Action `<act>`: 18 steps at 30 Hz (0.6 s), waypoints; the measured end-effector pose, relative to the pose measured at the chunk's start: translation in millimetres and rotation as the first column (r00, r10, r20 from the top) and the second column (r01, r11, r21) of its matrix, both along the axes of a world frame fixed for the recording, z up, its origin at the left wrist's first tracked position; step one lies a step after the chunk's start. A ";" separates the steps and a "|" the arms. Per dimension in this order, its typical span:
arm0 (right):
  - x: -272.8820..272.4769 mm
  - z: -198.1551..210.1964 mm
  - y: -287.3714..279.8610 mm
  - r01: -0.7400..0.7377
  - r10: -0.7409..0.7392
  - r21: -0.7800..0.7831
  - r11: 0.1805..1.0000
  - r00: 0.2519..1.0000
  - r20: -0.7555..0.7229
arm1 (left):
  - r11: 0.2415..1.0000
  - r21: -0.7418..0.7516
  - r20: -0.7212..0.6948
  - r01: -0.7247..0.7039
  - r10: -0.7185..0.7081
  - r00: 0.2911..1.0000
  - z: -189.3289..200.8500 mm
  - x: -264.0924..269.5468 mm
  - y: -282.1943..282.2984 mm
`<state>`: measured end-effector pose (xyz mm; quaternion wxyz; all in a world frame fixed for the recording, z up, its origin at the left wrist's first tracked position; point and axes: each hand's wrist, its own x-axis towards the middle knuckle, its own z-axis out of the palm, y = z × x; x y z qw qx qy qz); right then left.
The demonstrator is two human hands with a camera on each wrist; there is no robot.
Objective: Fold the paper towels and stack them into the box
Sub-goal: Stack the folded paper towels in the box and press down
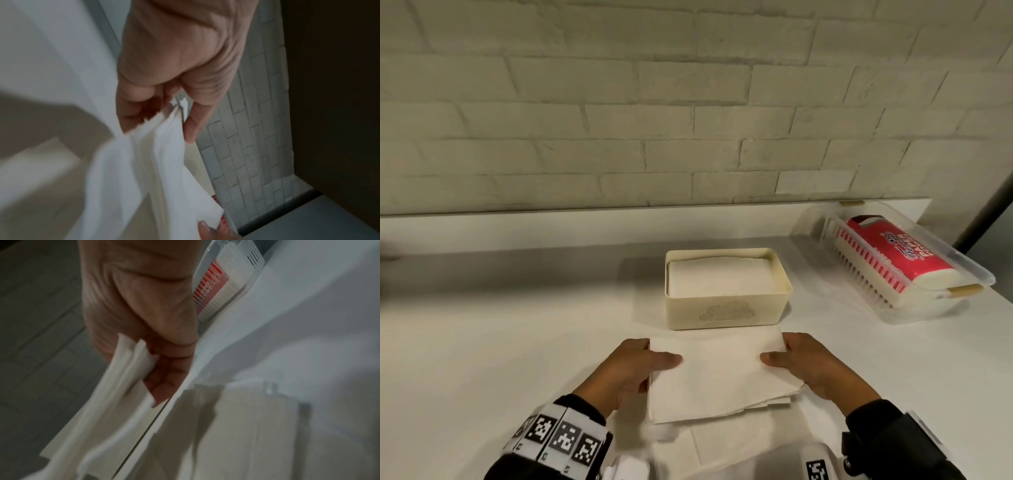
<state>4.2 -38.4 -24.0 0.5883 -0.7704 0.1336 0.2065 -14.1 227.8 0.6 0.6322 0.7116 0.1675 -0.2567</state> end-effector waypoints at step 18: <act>-6.3 7.5 16.0 0.131 -0.157 0.470 0.873 0.987 0.018 | 1.000 -0.004 0.230 0.004 -0.002 0.973 106.5 15.9 -27.0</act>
